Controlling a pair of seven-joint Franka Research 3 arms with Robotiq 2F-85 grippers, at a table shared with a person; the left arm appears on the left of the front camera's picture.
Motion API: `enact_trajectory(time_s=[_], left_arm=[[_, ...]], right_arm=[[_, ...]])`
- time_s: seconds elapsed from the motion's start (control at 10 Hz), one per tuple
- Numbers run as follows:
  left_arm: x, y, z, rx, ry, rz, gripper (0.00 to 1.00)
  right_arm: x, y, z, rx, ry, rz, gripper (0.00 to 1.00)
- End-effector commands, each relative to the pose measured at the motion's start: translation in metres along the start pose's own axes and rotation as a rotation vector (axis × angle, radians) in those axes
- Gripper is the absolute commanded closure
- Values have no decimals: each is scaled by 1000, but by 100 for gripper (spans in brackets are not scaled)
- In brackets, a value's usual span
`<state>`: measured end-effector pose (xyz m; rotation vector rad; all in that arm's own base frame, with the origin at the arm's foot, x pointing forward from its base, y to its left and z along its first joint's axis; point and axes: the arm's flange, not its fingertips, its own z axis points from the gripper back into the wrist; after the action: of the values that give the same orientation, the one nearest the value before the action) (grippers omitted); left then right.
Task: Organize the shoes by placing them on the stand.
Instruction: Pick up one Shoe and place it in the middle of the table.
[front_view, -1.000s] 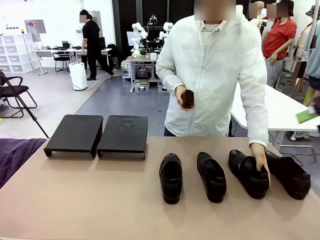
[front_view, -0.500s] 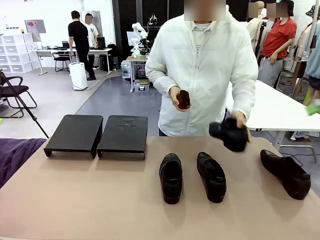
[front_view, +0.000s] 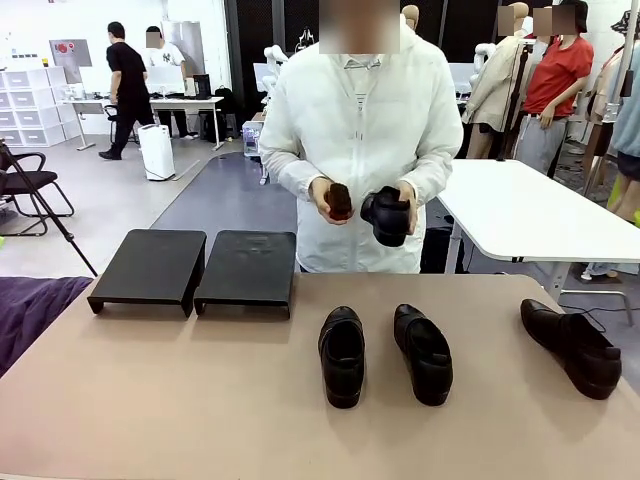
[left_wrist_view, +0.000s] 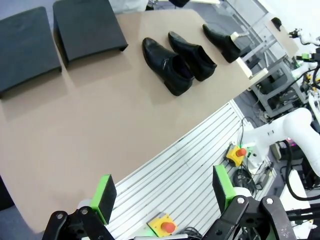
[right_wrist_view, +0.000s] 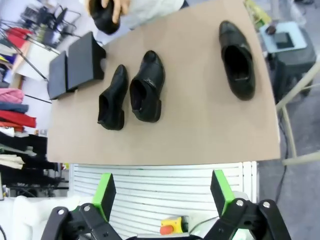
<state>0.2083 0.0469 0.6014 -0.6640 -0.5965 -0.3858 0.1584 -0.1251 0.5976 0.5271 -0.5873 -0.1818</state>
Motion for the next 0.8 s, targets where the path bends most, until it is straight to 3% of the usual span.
enact_trajectory(time_s=[0.0, 0.4, 0.5, 0.6, 0.7], left_arm=[[1, 1, 1, -19, -4, -13, 0], [1, 1, 1, -19, -4, -13, 0], [1, 1, 1, -19, -4, -13, 0], [1, 1, 1, -19, -4, -13, 0], [1, 1, 1, -19, -4, -13, 0]], right_arm=[[18, 29, -39, 10, -3, 21, 0], [68, 138, -170, -99, 148, 170, 0], [87, 148, -210, -140, 132, 177, 0], [99, 145, -232, -92, 145, 171, 0], [102, 143, -234, -68, 119, 168, 0]])
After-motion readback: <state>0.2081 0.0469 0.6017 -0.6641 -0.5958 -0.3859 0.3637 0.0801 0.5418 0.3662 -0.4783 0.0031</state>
